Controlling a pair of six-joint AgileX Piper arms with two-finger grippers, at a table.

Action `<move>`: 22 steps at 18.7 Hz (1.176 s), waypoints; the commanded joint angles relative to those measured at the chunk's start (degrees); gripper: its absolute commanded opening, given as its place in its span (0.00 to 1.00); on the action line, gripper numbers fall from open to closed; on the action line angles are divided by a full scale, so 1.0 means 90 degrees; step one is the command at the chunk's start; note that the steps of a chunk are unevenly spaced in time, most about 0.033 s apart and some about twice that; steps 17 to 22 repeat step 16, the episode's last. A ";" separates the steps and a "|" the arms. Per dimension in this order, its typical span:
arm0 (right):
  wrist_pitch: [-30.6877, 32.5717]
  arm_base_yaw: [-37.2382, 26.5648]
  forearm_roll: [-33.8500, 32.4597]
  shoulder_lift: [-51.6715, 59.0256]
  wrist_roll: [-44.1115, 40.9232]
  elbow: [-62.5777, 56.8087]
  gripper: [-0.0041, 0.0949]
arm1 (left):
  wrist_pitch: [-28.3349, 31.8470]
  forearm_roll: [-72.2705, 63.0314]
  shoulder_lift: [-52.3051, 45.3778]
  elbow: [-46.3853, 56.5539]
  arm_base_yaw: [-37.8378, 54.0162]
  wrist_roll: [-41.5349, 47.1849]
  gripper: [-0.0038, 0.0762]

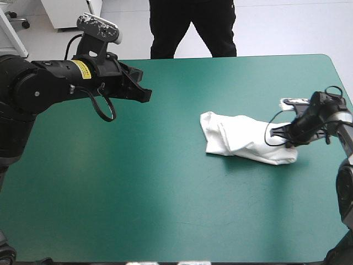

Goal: Fold the cloth

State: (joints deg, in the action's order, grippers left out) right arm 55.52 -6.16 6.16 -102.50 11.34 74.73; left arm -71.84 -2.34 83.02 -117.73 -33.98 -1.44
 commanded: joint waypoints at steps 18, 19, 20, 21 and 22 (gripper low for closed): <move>-0.0638 -0.2490 -0.0911 0.2109 -0.0471 -0.1573 0.24 | -0.0218 -0.0173 -0.0223 -0.0168 -0.0024 0.0022 0.04; -0.0638 -0.2490 -0.0911 0.2109 -0.0471 -0.1573 0.24 | -0.0218 -0.0173 -0.0223 -0.0168 -0.0024 0.0022 0.04; -0.0638 -0.2490 -0.0911 0.2109 -0.0471 -0.1573 0.24 | -0.0218 -0.0173 -0.0223 -0.0168 -0.0024 0.0022 0.04; -0.0638 -0.2490 -0.0911 0.2109 -0.0471 -0.1573 0.24 | -0.0218 -0.0173 -0.0223 -0.0168 -0.0024 0.0022 0.04; -0.0638 -0.2490 -0.0911 0.2109 -0.0471 -0.1573 0.24 | -0.0218 -0.0173 -0.0223 -0.0168 -0.0024 0.0022 0.04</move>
